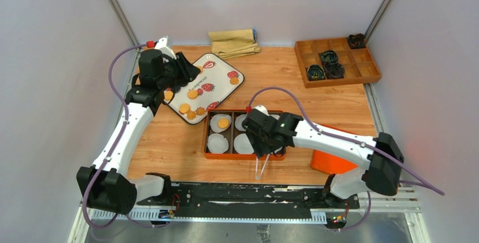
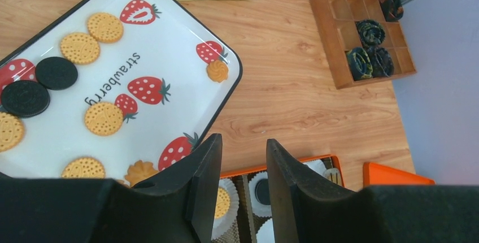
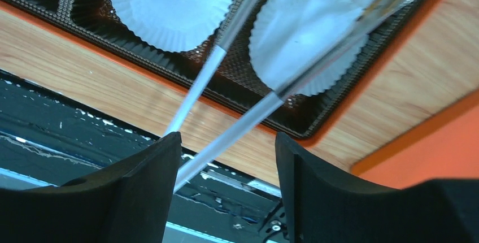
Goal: Pack the cookies
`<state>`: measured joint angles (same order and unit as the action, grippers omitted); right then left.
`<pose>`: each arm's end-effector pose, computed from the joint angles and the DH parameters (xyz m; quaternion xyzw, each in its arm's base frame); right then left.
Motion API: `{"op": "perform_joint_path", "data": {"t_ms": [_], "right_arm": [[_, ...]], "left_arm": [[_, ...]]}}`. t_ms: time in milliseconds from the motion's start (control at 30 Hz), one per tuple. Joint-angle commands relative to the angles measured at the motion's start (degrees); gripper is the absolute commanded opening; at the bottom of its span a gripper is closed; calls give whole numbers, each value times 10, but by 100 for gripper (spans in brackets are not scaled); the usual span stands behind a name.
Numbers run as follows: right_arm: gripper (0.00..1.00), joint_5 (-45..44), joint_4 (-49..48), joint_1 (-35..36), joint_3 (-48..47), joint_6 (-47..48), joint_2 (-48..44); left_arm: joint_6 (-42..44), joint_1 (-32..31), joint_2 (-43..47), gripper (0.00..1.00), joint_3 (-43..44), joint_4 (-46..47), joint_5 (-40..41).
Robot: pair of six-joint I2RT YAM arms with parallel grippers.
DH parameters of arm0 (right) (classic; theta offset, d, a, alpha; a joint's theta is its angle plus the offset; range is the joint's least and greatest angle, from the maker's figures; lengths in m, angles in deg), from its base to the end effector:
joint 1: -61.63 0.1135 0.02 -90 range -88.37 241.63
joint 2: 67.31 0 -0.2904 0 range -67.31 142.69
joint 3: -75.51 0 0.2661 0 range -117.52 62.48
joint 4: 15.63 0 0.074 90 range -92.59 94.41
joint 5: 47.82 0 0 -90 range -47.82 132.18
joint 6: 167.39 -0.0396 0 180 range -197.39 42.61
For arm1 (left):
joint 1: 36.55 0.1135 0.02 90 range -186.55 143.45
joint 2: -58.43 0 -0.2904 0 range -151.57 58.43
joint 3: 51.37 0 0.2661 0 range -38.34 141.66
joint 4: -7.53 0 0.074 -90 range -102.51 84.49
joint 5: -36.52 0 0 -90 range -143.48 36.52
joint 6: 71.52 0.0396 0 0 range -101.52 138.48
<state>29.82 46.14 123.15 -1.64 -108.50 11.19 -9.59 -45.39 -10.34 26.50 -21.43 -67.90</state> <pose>0.1405 0.2413 0.2913 -0.2295 0.9397 0.0948 0.2353 0.2784 -0.0533 0.3881 -0.0645 0.8126 -0.2779 0.5082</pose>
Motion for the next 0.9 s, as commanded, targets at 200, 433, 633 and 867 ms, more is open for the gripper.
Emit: {"op": "perform_joint_path", "data": {"t_ms": [200,433,633,867], "right_arm": [[73,21,2,54,-17,-62,73],[82,-79,90,97,-76,-125,81],[84,-112,167,111,-100,-181,116],[91,-140,180,111,-66,-231,131]], "left_arm": [[13,-4,33,41,-11,-12,-10],[16,-4,51,41,-26,-11,-18],[9,-4,64,41,-42,1,-29],[5,-4,73,41,-60,9,-40]]}}
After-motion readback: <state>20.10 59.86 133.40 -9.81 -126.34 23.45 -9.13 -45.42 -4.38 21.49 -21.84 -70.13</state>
